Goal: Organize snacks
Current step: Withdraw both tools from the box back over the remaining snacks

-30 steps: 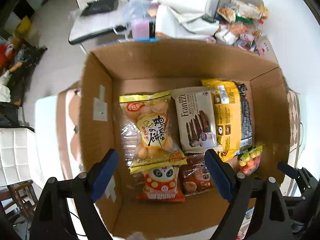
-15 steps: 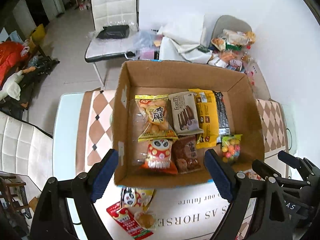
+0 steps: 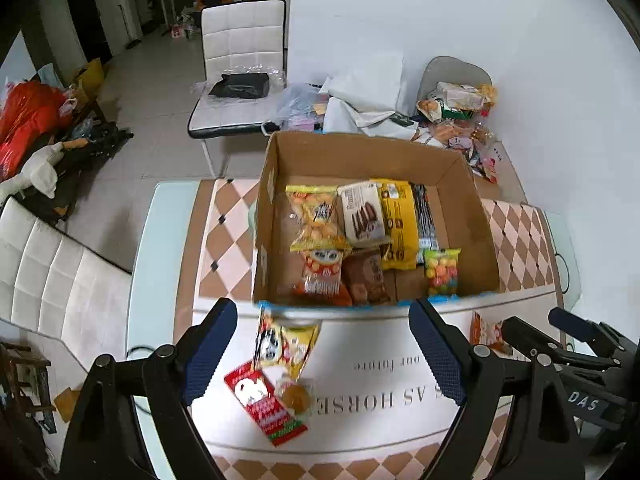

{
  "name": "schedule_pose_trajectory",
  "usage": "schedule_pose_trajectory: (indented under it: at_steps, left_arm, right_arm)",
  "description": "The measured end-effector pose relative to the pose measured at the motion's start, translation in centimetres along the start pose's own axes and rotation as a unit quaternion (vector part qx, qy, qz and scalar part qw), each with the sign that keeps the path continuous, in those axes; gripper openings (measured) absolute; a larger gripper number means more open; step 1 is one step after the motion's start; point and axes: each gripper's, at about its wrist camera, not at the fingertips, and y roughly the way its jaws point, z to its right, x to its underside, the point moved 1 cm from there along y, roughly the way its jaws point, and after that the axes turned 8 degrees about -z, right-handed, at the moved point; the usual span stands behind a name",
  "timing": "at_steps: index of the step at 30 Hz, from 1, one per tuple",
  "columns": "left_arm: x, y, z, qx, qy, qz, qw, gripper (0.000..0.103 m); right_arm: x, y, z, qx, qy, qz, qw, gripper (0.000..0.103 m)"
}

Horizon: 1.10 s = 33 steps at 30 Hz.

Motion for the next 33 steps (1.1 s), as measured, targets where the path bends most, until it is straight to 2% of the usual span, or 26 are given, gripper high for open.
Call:
schedule_pose_trajectory:
  at_steps: [5,9,13,18,24,26,27,28,30,33]
  left_arm:
    - [5.0,0.4,1.2,-0.002,0.012,-0.013,0.9998,0.088]
    - [9.4,3.9,1.7,0.011,0.011,-0.071,0.9973,0.088]
    - [13.1,7.4,1.8,0.015,0.004,-0.128,0.9917,0.088]
    - [15.6,9.8,1.7,0.004,0.001,-0.161,0.9869,0.088]
    - [17.1,11.1,1.6,-0.003,-0.004,-0.182,0.9833,0.088]
    - [17.3,11.3,1.6,-0.005,-0.002,-0.183,0.9832,0.088]
    - [17.3,11.4,1.6,-0.006,-0.001,-0.183,0.9832,0.088]
    - [17.3,11.5,1.5,-0.007,-0.002,-0.184,0.9830,0.088]
    - [17.1,11.7,1.3,-0.005,-0.007,-0.186,0.9826,0.088]
    - [16.6,11.7,0.1,0.005,-0.023,-0.190,0.9815,0.088]
  right_arm:
    - [4.3,0.7,3.0,-0.042,0.050,-0.042,0.997,0.096]
    - [9.5,3.8,7.0,-0.052,0.110,-0.097,0.988,0.096]
    - [14.4,7.6,10.5,-0.027,0.144,-0.154,0.977,0.096]
    - [19.7,12.7,14.7,0.006,0.177,-0.216,0.960,0.096]
    - [23.7,17.0,16.9,-0.017,0.219,-0.264,0.939,0.095]
    - [24.3,17.6,16.9,-0.014,0.220,-0.267,0.938,0.090]
    - [24.4,17.9,16.9,-0.006,0.219,-0.266,0.939,0.082]
    - [24.7,18.1,17.0,0.002,0.220,-0.267,0.938,0.069]
    - [24.9,18.4,17.0,0.016,0.215,-0.265,0.940,0.055]
    - [25.1,18.1,16.5,0.012,0.208,-0.256,0.944,0.051]
